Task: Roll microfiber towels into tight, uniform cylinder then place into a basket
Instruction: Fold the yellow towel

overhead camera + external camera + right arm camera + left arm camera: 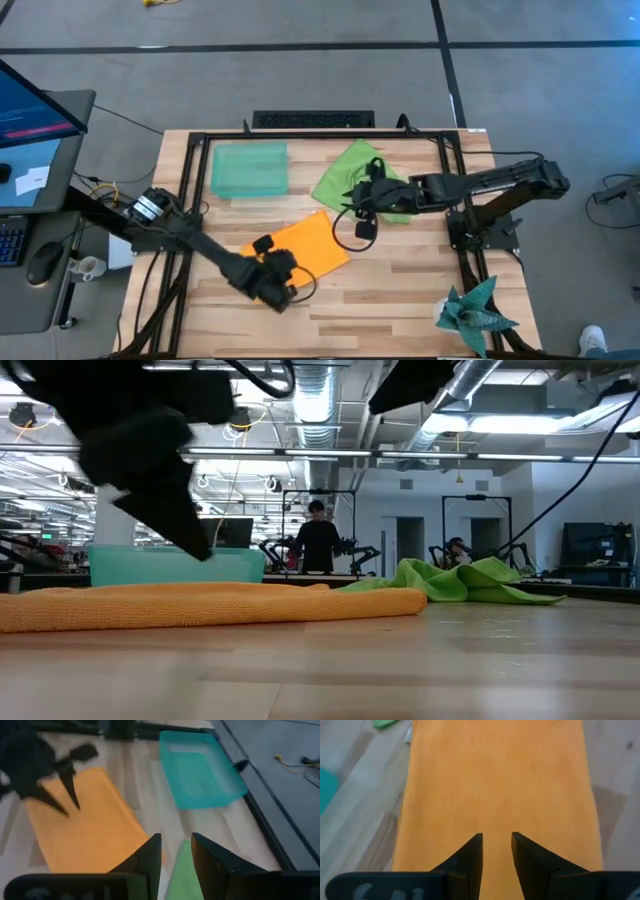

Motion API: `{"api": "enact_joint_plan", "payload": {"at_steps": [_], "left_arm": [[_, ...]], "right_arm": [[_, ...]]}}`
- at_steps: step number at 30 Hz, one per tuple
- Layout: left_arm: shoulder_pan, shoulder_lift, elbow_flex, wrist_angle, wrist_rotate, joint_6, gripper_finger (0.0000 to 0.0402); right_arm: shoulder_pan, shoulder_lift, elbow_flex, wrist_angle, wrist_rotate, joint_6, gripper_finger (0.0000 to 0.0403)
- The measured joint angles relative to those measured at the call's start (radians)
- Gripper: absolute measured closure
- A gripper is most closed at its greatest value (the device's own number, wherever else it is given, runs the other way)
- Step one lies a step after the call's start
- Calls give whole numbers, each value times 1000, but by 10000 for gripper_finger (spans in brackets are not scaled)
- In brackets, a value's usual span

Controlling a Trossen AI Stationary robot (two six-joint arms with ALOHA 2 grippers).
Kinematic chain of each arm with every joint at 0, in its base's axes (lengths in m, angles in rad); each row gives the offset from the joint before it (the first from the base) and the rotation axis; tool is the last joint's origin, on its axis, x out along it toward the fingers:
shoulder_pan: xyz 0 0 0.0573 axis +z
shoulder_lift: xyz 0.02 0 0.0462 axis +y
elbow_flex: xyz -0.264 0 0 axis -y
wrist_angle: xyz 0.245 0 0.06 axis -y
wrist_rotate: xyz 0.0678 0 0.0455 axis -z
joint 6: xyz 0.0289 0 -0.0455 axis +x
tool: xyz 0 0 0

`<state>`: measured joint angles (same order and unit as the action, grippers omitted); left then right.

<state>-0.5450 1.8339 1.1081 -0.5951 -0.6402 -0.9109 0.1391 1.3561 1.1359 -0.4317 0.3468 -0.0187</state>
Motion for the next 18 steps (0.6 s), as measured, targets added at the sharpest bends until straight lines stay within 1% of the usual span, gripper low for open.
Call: {"api": "enact_joint_plan", "payload": {"at_steps": [5,8,10,14,18], "left_arm": [[72,1,-28,176,77,146,306],[94,1,-50,267,144,195,306],[100,1,-64,309,192,217,306],[102,1,-84,322,262,224,306],[98,1,-100,325,325,220,306]], "right_arm": [[19,34,0,-42,109,88,276],[30,87,-1,-74,126,96,276],[37,117,-1,-75,126,66,276],[35,137,0,-77,126,48,276],[27,134,0,-64,126,77,276]]}}
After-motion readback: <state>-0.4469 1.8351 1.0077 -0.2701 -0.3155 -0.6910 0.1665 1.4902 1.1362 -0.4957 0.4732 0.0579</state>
